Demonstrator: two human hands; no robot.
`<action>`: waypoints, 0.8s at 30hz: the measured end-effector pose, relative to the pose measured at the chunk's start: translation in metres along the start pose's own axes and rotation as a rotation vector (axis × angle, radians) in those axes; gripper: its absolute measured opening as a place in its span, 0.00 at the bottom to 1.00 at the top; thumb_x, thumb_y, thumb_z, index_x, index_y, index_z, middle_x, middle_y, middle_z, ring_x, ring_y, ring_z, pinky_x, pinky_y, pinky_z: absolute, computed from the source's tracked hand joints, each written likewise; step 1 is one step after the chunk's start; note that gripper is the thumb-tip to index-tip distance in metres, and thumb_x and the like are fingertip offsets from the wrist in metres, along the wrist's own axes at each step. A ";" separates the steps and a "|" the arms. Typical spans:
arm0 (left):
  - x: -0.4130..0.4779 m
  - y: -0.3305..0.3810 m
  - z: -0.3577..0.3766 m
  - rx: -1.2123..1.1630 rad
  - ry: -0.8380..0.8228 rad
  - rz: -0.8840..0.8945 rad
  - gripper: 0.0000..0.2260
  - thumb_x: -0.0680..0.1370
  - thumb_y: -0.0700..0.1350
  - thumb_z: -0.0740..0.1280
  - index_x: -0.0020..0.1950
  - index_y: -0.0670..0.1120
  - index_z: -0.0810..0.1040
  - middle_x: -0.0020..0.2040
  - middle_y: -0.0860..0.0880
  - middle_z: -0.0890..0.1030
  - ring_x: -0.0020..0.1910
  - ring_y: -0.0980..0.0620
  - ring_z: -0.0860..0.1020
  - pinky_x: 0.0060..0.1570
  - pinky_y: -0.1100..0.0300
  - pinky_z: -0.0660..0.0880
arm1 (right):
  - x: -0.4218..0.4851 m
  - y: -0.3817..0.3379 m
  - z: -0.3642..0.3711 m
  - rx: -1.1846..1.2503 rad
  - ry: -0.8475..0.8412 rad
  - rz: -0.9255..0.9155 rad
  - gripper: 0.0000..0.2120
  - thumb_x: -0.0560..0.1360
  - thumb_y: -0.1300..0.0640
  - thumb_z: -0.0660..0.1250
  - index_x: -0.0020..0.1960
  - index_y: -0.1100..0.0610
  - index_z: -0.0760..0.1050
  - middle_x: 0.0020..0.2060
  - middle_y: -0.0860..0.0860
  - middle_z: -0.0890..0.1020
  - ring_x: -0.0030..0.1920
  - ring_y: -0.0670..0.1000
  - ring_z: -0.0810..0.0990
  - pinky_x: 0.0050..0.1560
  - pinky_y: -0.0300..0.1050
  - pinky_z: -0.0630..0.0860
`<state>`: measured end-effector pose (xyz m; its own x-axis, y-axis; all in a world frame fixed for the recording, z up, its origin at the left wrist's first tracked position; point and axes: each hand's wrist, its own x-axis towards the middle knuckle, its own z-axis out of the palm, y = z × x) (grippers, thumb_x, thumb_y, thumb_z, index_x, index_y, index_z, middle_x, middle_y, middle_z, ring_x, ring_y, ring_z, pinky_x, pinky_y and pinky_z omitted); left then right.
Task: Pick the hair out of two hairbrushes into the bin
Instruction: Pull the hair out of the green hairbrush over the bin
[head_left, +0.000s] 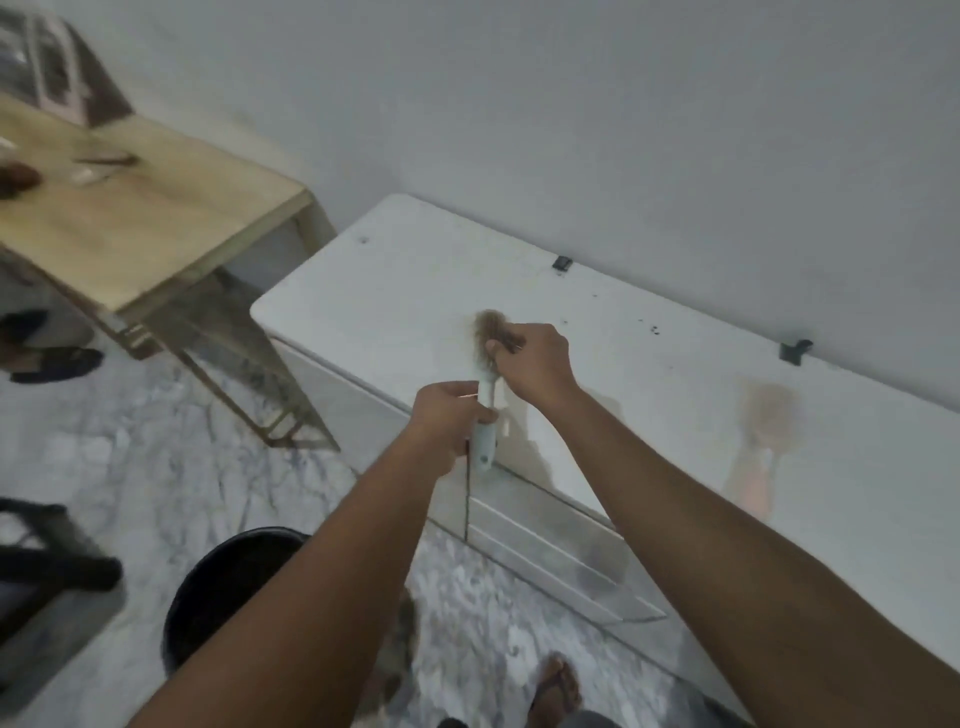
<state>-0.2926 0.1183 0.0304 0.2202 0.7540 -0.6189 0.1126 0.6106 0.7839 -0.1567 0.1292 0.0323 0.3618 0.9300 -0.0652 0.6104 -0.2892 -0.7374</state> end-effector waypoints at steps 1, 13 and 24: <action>-0.005 -0.001 -0.029 -0.032 0.022 0.012 0.17 0.74 0.28 0.70 0.61 0.38 0.77 0.51 0.36 0.83 0.44 0.40 0.82 0.57 0.37 0.78 | -0.002 -0.021 0.022 -0.002 -0.019 -0.030 0.11 0.77 0.53 0.68 0.52 0.60 0.83 0.44 0.55 0.86 0.48 0.54 0.82 0.43 0.38 0.68; -0.034 -0.110 -0.308 -0.394 0.209 -0.055 0.16 0.78 0.32 0.66 0.65 0.43 0.76 0.59 0.41 0.83 0.50 0.41 0.84 0.39 0.45 0.82 | -0.083 -0.152 0.283 0.051 -0.275 -0.251 0.12 0.76 0.54 0.70 0.57 0.56 0.83 0.45 0.52 0.86 0.46 0.50 0.84 0.48 0.40 0.77; 0.029 -0.311 -0.381 -0.653 0.337 -0.107 0.14 0.81 0.33 0.63 0.63 0.45 0.76 0.59 0.44 0.80 0.52 0.45 0.83 0.42 0.47 0.81 | -0.123 -0.046 0.504 -0.007 -0.533 -0.347 0.19 0.74 0.50 0.70 0.59 0.60 0.81 0.51 0.55 0.86 0.53 0.52 0.84 0.56 0.46 0.80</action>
<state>-0.6909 0.0427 -0.2506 -0.0812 0.6517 -0.7541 -0.5052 0.6253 0.5948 -0.5850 0.1423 -0.2648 -0.2571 0.9546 -0.1508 0.6346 0.0490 -0.7713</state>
